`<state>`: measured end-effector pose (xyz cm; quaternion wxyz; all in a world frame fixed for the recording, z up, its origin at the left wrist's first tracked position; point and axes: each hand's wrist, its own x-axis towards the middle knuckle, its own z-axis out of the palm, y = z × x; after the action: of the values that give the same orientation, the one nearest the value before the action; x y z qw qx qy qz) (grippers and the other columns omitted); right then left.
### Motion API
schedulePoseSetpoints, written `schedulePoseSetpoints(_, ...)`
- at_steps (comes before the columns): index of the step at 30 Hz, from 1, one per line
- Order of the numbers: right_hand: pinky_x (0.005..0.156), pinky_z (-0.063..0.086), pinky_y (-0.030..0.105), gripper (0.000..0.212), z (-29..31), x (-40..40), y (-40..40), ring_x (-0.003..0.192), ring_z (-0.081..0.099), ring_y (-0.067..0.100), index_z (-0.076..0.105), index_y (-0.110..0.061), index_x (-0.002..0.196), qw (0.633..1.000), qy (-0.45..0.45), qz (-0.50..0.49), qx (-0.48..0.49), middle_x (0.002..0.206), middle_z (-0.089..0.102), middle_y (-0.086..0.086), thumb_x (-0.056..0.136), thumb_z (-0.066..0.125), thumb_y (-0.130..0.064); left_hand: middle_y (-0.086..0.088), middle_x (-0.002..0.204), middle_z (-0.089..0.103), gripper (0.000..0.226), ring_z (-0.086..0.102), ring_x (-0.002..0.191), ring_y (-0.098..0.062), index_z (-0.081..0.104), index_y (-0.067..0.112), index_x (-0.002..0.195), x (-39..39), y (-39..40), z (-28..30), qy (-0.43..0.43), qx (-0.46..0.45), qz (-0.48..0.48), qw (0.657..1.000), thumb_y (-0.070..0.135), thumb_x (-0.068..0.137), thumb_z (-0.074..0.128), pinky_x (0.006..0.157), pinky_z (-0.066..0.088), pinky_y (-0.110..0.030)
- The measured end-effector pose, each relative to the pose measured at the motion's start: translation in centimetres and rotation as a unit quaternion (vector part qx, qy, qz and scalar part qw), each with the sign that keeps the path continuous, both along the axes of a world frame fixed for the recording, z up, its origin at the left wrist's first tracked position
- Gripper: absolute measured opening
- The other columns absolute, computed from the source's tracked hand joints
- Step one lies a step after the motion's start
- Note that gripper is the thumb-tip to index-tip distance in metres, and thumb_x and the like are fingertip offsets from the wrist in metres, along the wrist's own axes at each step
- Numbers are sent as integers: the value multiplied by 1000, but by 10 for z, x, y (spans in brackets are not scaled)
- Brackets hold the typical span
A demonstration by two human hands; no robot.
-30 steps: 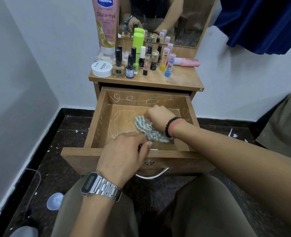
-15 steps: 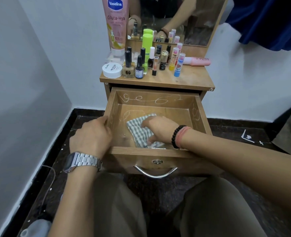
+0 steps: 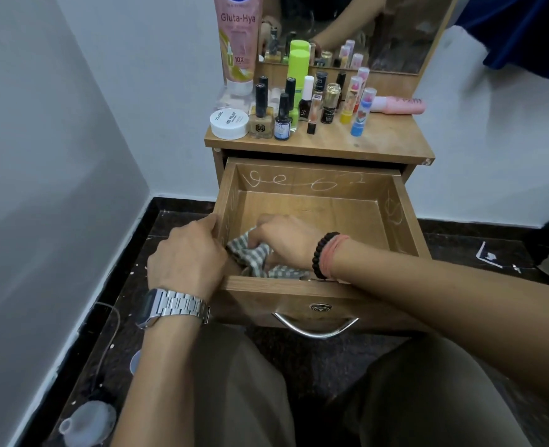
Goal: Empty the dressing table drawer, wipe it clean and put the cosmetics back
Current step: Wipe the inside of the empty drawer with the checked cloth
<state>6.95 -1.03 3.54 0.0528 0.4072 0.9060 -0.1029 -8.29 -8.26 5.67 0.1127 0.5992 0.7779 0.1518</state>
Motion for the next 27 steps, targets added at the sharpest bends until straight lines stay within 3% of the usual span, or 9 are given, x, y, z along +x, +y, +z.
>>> schedulePoseSetpoints(7, 71, 43, 34, 23, 1, -18, 49, 100, 63, 34, 63, -8, 103, 988, -44, -125, 84, 108, 63, 14, 92, 46, 4, -13, 119, 62, 56, 58, 101, -41, 44, 44, 137, -2, -2, 0, 7, 9, 11, 1000, 17, 88, 38, 78, 46, -41)
schedulePoseSetpoints(11, 73, 48, 34, 17, -3, -14, 18, 93, 63, 30, 61, -3, 102, 991, -44, -78, 99, 103, 61, 14, 93, 48, 3, -14, 124, 60, 56, 55, 106, -42, 44, 44, 137, -2, -2, 2, -1, 2, 15, 1000, 17, 88, 40, 82, 45, -41)
schedulePoseSetpoints(14, 77, 53, 36, 27, -3, -2, 5, 91, 62, 28, 65, -6, 110, 999, -3, -23, 43, 104, 62, 11, 91, 49, 4, -15, 125, 59, 57, 55, 106, -43, 45, 43, 136, -2, -2, 2, -1, 5, 14, 1000, 15, 87, 40, 83, 45, -41)
schedulePoseSetpoints(17, 61, 49, 28, 21, 10, 2, 14, 86, 64, 25, 65, -10, 101, 989, 61, -99, -93, 94, 66, 7, 88, 54, 0, -11, 126, 61, 57, 56, 108, -41, 47, 47, 134, -9, -2, 2, -24, -6, 5, 1000, 16, 87, 39, 85, 46, -44)
schedulePoseSetpoints(19, 51, 52, 22, 21, 18, 1, 13, 75, 66, 18, 59, -10, 106, 912, 184, -215, -299, 93, 66, 7, 89, 56, 2, -5, 126, 62, 57, 56, 111, -39, 48, 48, 131, -13, -2, 3, -56, -16, -2, 998, 17, 84, 38, 90, 48, -46)
schedulePoseSetpoints(21, 58, 58, 21, 27, 22, -3, 8, 72, 66, 15, 56, -5, 114, 809, 250, -241, -474, 95, 66, 10, 90, 54, 8, -2, 127, 63, 58, 55, 113, -39, 50, 48, 130, -14, -3, 6, -73, -15, -2, 997, 18, 81, 37, 93, 47, -47)
schedulePoseSetpoints(22, 69, 58, 26, 30, 20, -8, 7, 78, 66, 19, 56, 0, 118, 809, 236, -221, -491, 101, 68, 14, 89, 56, 8, -3, 128, 62, 58, 54, 114, -39, 51, 47, 130, -13, -3, 7, -71, -14, 2, 997, 17, 82, 38, 93, 47, -46)
schedulePoseSetpoints(24, 87, 54, 36, 34, 15, -20, 4, 90, 64, 23, 60, 4, 118, 861, 191, -175, -438, 113, 68, 19, 85, 66, 2, -5, 130, 60, 57, 53, 115, -40, 52, 46, 129, -12, -2, 7, -60, -10, 6, 998, 12, 85, 41, 92, 45, -45)
schedulePoseSetpoints(27, 77, 55, 34, 31, 4, -33, 7, 83, 63, 19, 66, 2, 109, 884, 218, -213, -355, 108, 70, 17, 80, 73, -4, -7, 131, 59, 54, 53, 115, -41, 51, 46, 130, -13, -1, 5, -53, -6, 9, 999, 15, 87, 41, 92, 44, -44)
